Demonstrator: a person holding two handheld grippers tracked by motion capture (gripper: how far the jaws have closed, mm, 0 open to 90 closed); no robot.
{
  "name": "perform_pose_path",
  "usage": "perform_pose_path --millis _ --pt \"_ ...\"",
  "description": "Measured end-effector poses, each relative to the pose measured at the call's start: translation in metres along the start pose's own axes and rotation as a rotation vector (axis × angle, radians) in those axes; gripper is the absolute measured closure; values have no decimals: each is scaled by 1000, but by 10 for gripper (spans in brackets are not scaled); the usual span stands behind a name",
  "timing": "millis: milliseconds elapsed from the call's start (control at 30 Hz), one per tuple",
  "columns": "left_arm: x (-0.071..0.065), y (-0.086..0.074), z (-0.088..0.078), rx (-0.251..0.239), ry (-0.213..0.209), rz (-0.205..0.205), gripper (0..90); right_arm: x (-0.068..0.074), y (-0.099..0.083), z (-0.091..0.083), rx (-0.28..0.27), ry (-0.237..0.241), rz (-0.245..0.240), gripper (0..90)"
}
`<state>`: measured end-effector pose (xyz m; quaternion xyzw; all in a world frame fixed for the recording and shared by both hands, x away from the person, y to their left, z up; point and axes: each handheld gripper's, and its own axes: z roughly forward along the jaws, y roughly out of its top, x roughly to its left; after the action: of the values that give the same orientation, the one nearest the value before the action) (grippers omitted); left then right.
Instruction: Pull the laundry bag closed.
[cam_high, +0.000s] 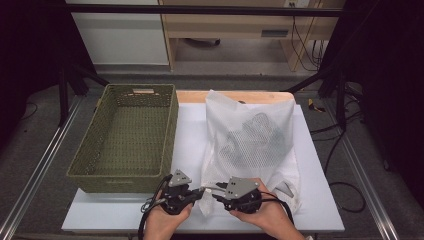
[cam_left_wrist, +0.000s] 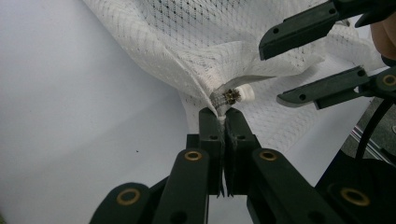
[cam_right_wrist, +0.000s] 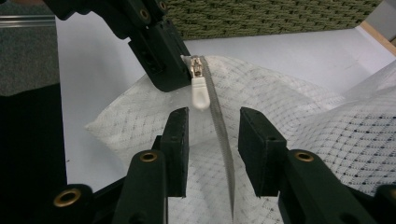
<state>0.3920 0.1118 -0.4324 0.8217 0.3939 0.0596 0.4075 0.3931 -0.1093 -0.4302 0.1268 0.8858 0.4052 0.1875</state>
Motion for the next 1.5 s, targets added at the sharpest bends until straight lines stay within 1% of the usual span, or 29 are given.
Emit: perform_pose_path --millis 300,367,700,767,1200,1367,1500 --pt "-2 0 0 2 5 6 879 4 4 6 9 22 -31 683" --pt "-1 0 0 3 6 6 879 4 5 7 11 20 -37 691" --pt "-3 0 0 9 11 11 879 1 7 11 14 39 -28 720" --pt "-3 0 0 10 12 13 880 1 6 12 14 43 -33 729" --pt "-3 0 1 16 14 16 880 1 7 17 24 54 -32 760" --pt "-3 0 1 17 15 17 880 1 7 18 28 51 -28 789" --pt "-3 0 1 19 15 18 880 0 7 19 29 54 -34 795"
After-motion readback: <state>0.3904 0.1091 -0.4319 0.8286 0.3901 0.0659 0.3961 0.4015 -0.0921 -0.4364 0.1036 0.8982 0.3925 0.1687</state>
